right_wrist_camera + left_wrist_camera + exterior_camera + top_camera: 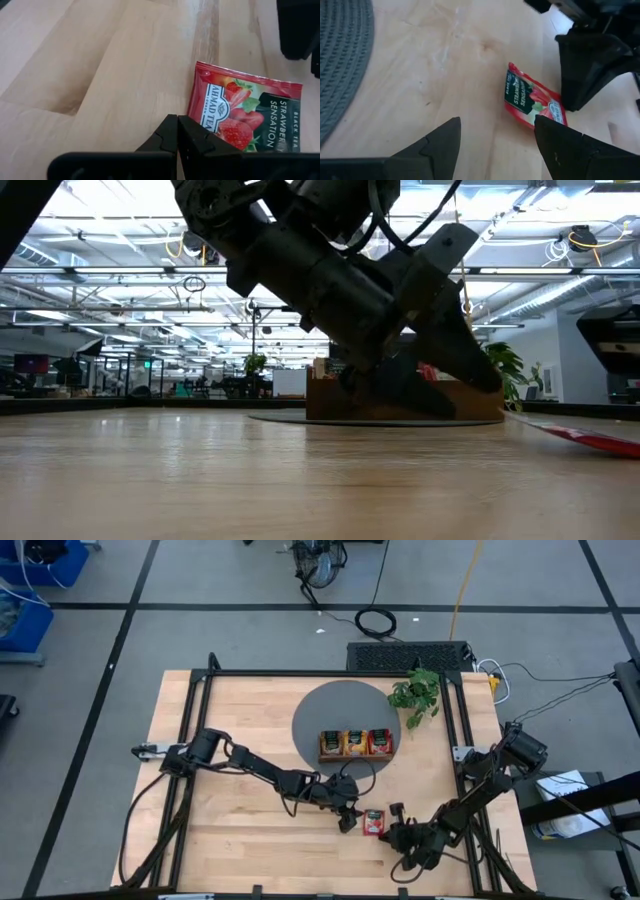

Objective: Pick & Place Tea
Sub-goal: Put the red tea bag into the right section of the wooden organiser

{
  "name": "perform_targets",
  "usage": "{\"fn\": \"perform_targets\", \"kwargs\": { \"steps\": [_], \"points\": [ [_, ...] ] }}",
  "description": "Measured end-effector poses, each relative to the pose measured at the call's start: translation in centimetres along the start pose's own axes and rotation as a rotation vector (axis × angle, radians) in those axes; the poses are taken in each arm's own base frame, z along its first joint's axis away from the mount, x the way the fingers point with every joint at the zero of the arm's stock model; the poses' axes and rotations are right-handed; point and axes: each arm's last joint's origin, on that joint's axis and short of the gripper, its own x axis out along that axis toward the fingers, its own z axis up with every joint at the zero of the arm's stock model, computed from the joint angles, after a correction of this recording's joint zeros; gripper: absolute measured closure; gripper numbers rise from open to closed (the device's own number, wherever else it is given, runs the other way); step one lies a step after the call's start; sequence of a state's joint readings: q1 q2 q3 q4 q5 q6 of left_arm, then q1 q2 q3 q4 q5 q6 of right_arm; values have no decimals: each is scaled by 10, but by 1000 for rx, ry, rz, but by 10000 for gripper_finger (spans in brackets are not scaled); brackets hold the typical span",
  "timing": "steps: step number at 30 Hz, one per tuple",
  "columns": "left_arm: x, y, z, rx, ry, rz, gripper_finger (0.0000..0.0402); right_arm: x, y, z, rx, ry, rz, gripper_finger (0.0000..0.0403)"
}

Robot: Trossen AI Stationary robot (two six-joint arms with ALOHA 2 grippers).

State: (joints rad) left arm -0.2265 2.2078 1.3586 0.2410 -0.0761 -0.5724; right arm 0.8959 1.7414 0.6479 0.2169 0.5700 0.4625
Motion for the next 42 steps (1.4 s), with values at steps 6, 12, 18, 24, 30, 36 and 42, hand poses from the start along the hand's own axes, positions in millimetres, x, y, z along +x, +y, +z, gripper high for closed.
{"fn": "perform_targets", "kwargs": {
  "steps": [6,12,18,24,30,36,42],
  "points": [
    [1,-2,1,13,-4,-40,148,0,-4,-9,34,22,-3,403],
    [9,-3,1,14,-10,-72,148,0,-7,-16,66,20,6,403],
    [31,-7,1,20,15,-82,148,0,-9,-19,69,17,11,403],
    [39,-11,5,62,23,-105,149,-1,-7,-20,64,17,13,403],
    [39,-11,5,85,23,-100,183,-1,-7,-20,60,20,14,403],
    [39,-18,3,166,5,-122,312,-1,-7,-20,52,22,13,403],
    [38,-25,0,275,-18,-149,388,-1,-6,-18,-16,3,23,403]
  ]
}}
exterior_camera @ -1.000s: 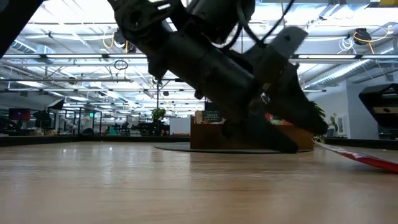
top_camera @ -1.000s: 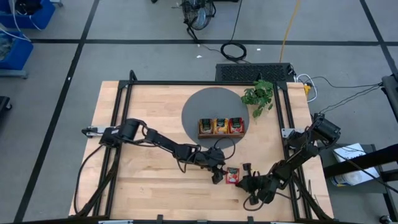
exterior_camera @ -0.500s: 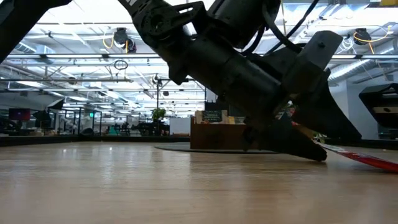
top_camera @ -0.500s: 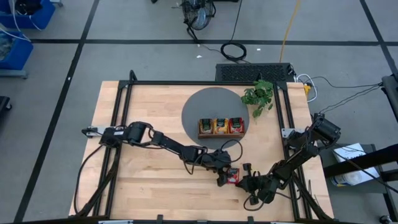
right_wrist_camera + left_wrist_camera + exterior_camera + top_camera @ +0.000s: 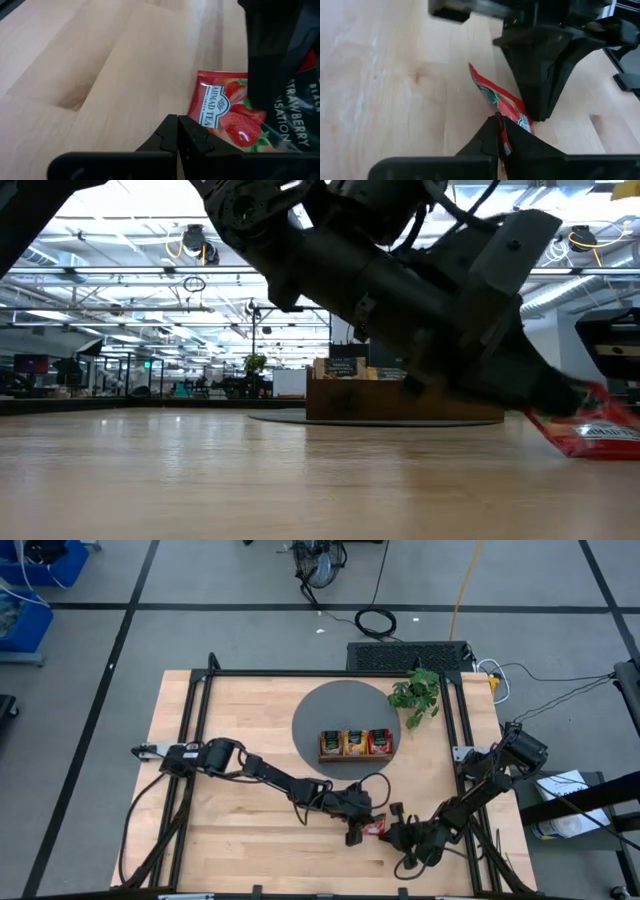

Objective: Pick & Place Tea
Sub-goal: Put the red tea bag into the right section of the wooden organiser

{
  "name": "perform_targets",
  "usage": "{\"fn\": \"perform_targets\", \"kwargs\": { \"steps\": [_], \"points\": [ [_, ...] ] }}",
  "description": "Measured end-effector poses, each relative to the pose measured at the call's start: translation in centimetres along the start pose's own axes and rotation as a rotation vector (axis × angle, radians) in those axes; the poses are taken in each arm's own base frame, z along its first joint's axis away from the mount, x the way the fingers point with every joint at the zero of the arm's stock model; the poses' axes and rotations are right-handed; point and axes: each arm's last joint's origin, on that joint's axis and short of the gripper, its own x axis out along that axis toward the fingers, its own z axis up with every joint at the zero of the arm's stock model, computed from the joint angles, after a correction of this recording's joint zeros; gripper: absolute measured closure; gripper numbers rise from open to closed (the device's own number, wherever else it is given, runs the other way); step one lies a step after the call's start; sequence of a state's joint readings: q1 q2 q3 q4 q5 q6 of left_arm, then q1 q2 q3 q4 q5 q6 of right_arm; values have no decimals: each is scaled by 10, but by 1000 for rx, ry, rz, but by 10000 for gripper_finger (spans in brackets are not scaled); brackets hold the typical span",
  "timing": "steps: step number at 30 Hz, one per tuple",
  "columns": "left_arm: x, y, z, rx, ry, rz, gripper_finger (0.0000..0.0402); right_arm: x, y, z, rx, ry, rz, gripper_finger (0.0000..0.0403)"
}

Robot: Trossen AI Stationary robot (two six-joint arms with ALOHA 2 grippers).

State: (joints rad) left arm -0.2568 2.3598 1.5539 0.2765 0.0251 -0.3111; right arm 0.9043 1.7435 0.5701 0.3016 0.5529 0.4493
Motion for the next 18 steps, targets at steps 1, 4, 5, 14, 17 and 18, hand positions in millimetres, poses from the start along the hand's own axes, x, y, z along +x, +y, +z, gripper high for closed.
{"fn": "perform_targets", "kwargs": {
  "steps": [1,4,5,14,17,18],
  "points": [
    [-1,-2,1,18,-6,-4,387,0,1,2,-16,-18,9,402],
    [-9,-12,9,73,-9,-17,394,-3,3,9,-60,-76,48,399],
    [-13,-16,12,87,-5,-16,396,-5,4,13,-75,-92,71,397],
    [-60,-69,37,342,27,38,397,-61,18,57,-236,-490,159,389],
    [-69,-92,31,494,31,113,392,-77,13,65,-225,-549,16,393],
    [-70,-98,28,539,35,143,390,-80,11,65,-218,-545,-56,394]
  ]
}}
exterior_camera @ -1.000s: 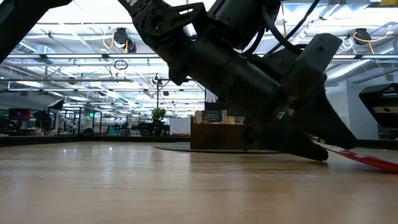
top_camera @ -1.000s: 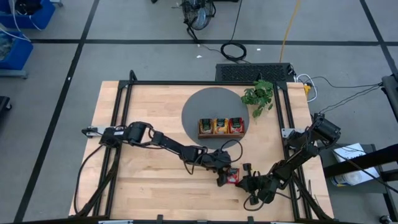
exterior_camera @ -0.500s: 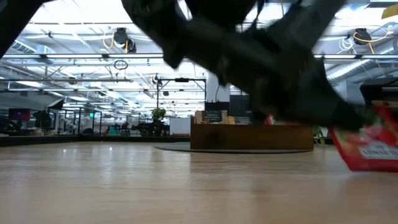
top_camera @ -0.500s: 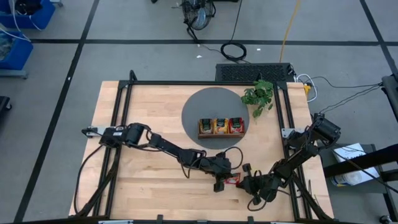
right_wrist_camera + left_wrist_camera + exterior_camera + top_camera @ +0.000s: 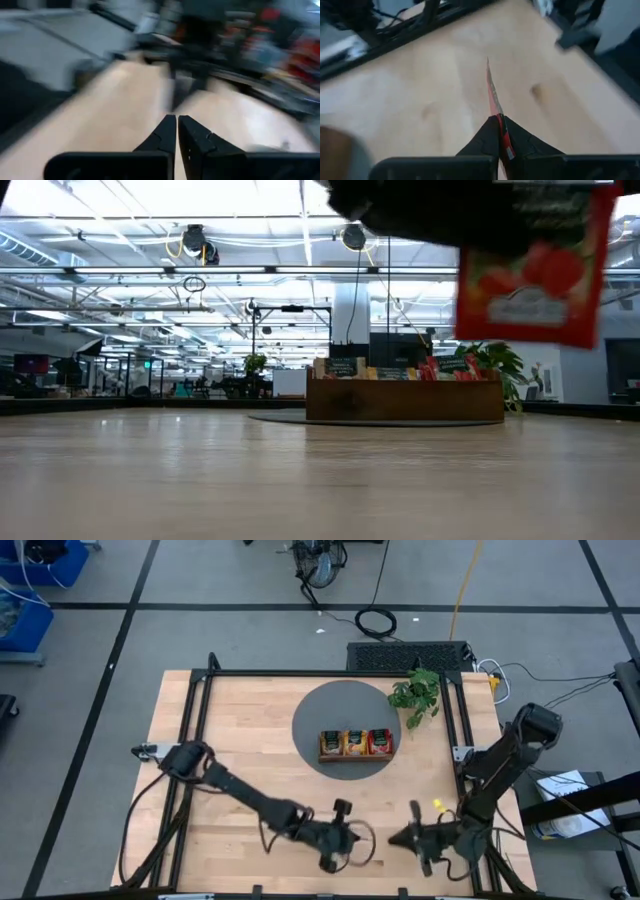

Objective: Pick & Place Tea
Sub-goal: Put the red tea bag into the right section of the wooden organiser

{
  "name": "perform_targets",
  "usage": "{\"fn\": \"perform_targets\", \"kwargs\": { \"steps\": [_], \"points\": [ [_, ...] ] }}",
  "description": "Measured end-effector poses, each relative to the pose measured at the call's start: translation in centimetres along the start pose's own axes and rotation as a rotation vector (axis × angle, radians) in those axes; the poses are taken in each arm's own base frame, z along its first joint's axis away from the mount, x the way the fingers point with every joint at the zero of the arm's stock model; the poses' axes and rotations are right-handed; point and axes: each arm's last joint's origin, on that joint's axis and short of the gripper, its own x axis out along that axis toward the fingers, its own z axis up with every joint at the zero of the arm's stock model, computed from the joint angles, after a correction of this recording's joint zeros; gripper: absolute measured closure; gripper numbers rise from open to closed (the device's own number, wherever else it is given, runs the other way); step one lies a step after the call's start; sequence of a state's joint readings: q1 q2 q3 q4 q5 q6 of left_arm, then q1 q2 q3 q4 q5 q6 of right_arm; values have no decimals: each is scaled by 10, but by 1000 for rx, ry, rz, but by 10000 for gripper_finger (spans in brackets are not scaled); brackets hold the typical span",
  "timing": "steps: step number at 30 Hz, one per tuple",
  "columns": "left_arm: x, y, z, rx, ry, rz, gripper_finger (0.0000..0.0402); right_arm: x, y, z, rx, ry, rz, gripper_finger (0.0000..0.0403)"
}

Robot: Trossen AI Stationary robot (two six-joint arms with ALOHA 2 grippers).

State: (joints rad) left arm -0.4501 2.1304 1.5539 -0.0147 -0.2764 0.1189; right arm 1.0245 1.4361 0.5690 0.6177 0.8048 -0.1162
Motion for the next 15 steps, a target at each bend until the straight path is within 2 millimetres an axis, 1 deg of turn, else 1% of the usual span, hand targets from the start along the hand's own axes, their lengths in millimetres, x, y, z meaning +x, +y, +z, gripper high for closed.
{"fn": "perform_targets", "kwargs": {
  "steps": [3,6,9,13,15],
  "points": [
    [-5,-18,-3,87,45,91,395,-5,-8,2,-11,25,-169,395],
    [-8,-26,-3,97,55,190,395,-4,-13,3,-9,33,-210,387],
    [-10,-26,-2,94,57,274,390,0,-17,0,32,50,-192,370],
    [-8,-21,0,54,33,298,397,8,-24,-6,118,88,-155,338],
    [-7,-17,1,23,19,306,394,11,-27,-11,145,121,-156,320]
  ]
}}
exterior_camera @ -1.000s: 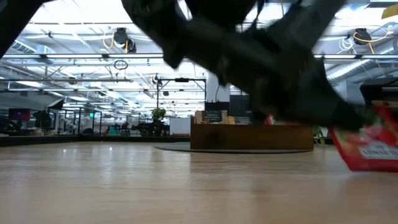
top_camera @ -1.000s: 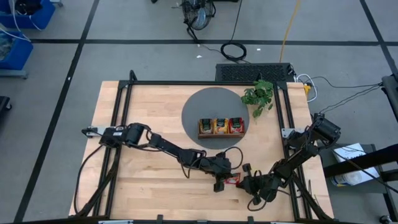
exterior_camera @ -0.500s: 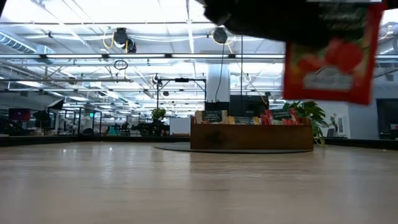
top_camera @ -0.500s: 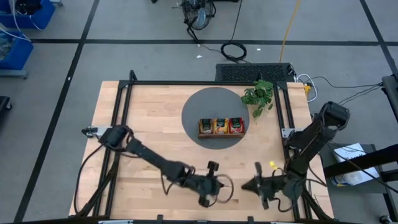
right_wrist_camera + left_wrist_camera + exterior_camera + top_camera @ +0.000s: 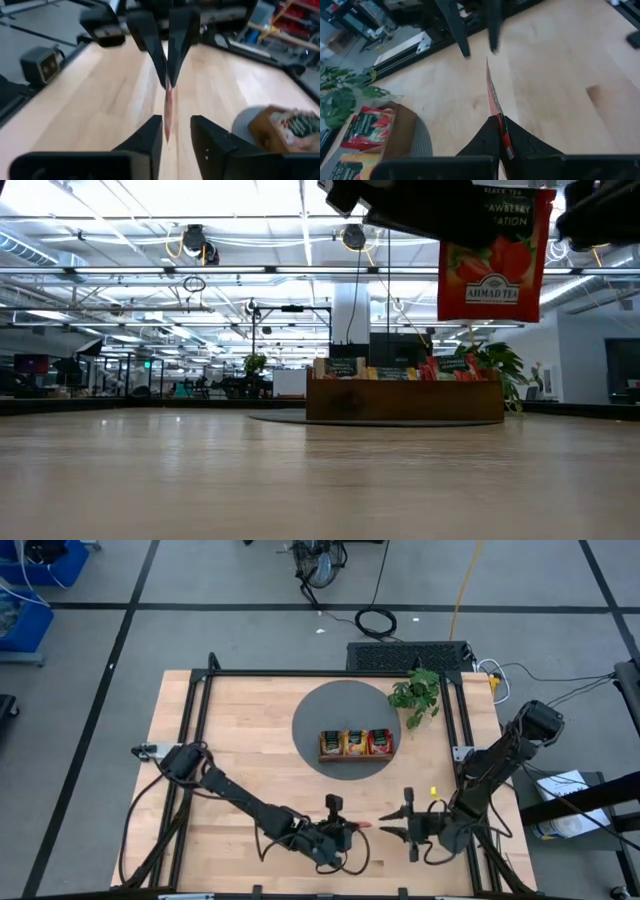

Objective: Pick & Place Tea
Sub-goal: Put the red tea bag into the right section of the wooden organiser

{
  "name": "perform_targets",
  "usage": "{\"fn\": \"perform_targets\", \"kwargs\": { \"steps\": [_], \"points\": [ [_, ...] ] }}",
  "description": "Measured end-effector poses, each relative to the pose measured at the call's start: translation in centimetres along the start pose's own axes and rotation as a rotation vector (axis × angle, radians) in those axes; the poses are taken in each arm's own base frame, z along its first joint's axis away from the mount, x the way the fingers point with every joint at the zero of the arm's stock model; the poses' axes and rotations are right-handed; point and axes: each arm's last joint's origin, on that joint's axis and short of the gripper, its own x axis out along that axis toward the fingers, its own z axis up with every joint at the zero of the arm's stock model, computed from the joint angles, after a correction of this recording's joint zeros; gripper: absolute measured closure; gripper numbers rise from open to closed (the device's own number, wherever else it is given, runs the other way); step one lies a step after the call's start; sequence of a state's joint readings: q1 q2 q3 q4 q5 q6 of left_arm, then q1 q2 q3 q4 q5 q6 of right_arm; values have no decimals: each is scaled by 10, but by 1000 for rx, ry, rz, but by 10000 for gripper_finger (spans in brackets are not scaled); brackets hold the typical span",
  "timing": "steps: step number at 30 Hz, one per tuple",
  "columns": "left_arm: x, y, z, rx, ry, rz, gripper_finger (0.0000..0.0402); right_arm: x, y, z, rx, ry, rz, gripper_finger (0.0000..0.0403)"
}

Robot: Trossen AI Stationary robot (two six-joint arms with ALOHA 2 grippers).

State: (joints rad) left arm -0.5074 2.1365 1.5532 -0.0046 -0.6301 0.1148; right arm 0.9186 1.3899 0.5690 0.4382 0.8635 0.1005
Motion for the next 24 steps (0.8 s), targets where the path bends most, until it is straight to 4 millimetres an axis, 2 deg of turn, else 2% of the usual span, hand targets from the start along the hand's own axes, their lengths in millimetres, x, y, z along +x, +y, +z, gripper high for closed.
{"fn": "perform_targets", "kwargs": {
  "steps": [4,17,24],
  "points": [
    [5,7,-1,-31,3,14,394,5,-5,-5,36,46,-8,294],
    [15,20,-3,-152,9,-45,392,12,-13,-4,115,55,-43,253],
    [19,23,-3,-175,-1,-64,392,21,-24,-11,193,87,-24,260]
  ]
}}
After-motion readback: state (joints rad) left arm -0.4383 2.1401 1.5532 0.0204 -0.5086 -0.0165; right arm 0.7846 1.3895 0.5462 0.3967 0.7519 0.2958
